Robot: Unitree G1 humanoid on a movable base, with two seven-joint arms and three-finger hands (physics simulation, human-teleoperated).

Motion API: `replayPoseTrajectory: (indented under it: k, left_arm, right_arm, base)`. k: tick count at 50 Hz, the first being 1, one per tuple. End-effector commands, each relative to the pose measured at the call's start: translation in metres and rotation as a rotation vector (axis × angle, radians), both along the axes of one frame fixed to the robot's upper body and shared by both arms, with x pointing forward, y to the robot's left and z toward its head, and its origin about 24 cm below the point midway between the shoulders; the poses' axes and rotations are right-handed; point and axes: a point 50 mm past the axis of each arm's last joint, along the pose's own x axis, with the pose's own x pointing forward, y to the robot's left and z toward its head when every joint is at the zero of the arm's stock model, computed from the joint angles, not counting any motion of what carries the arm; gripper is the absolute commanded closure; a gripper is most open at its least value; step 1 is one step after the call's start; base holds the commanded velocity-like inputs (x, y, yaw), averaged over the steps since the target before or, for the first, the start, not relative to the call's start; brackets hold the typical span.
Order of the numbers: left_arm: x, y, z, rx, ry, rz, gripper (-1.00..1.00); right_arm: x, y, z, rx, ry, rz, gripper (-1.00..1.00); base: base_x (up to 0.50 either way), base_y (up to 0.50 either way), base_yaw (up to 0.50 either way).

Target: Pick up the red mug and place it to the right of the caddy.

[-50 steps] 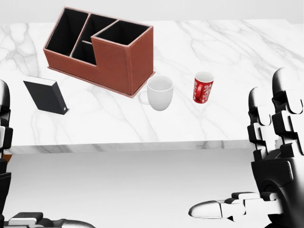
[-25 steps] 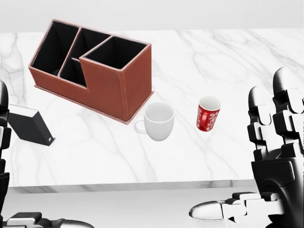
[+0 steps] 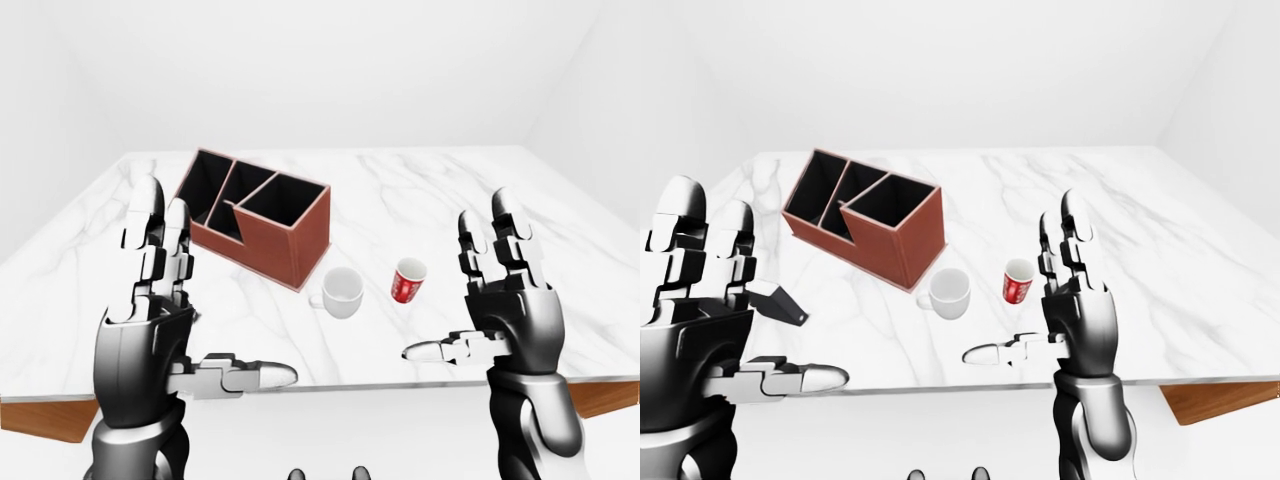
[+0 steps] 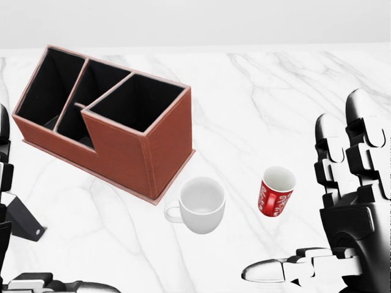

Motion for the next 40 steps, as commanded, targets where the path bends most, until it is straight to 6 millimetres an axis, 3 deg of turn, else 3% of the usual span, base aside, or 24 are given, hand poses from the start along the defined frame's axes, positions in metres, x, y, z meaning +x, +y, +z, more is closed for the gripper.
replayPoseTrajectory:
  k: [1, 31, 40]
  left_arm:
    - [-0.002, 0.001, 0.002, -0.002, -0.009, 0.003, -1.0]
    - [-0.003, 0.001, 0.002, 0.0, -0.012, 0.004, -1.0]
    - [-0.002, -0.001, 0.004, 0.002, -0.02, -0.002, -1.0]
  right_arm:
    - [0.0, 0.002, -0.003, -0.003, 0.013, 0.011, -1.0]
    - [-0.001, 0.001, -0.002, -0.003, 0.013, 0.007, -1.0]
    - [-0.02, -0.016, 0.018, -0.034, -0.084, -0.046, -1.0]
  base:
    - [0.45, -0.04, 0.0]
    - [0.45, -0.04, 0.0]
    - [0.0, 0.0, 0.0]
